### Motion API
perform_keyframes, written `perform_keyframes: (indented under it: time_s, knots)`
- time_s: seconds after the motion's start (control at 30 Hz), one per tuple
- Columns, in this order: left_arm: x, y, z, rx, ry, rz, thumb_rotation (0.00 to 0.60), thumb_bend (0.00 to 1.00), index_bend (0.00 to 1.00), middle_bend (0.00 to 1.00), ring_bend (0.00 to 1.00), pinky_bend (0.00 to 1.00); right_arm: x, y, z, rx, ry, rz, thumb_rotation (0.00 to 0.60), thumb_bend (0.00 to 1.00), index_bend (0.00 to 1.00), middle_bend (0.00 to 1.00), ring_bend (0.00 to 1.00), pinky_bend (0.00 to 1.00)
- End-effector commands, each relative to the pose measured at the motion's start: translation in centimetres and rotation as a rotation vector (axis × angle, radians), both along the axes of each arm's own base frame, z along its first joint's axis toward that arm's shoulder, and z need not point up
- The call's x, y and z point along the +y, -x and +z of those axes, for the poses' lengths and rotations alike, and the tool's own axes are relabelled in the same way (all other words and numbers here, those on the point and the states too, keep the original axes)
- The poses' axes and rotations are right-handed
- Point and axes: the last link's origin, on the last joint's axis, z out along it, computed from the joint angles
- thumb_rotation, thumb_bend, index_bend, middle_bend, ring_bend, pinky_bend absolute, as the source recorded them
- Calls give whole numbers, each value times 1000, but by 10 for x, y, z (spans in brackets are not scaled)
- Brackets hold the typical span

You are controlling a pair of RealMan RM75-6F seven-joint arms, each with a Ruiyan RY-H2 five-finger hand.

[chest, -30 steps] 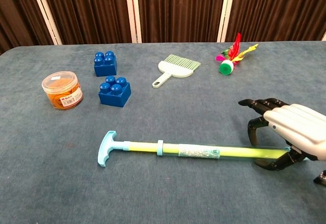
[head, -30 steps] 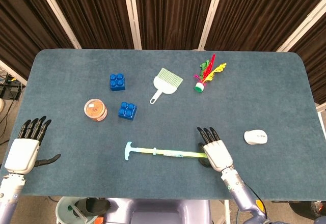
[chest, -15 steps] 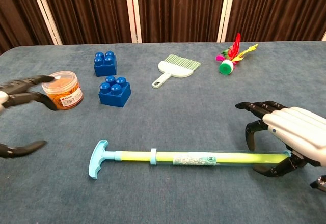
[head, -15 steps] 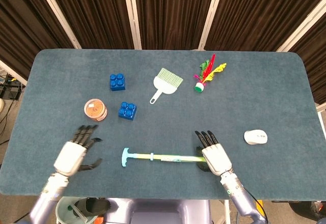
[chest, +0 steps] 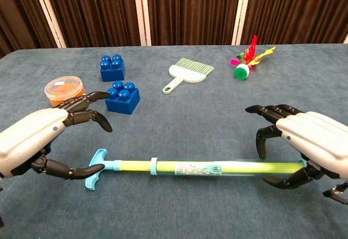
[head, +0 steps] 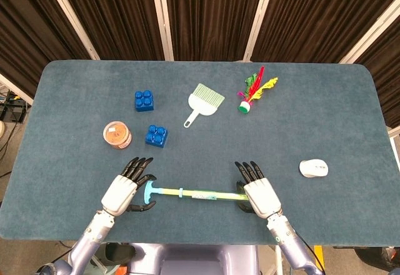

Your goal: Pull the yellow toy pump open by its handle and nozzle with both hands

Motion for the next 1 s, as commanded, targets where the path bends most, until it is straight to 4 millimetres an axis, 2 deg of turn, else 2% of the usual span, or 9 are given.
perform_keyframes:
  time_s: [0.03,0.33,0.6,0.73,0.87,1.0]
  knots:
    - [6,0,-8,21,-2,14,600,197,347,0,0,0,1,-1,1,-2,2,4,600,421,688,55,0,0]
    - [18,5,-37,85,72,76,600,201,365,0,0,0,4,0,7,-8,8,6,600,420,687,56,0,0]
    - [19,-6,-53,119,96,62,600,214,391,0,0,0,3,2,10,-12,11,4,600,419,688,56,0,0]
    - [20,-11,-58,123,103,61,600,385,485,0,0,0,3,3,14,-13,17,5,600,420,687,56,0,0]
    - [15,-16,-53,92,87,40,600,566,590,11,0,0,-1,5,18,-14,36,-2,600,420,687,56,0,0]
    - [10,-20,-47,52,73,20,600,645,625,35,0,0,-5,8,21,-10,51,-12,600,420,688,58,0,0]
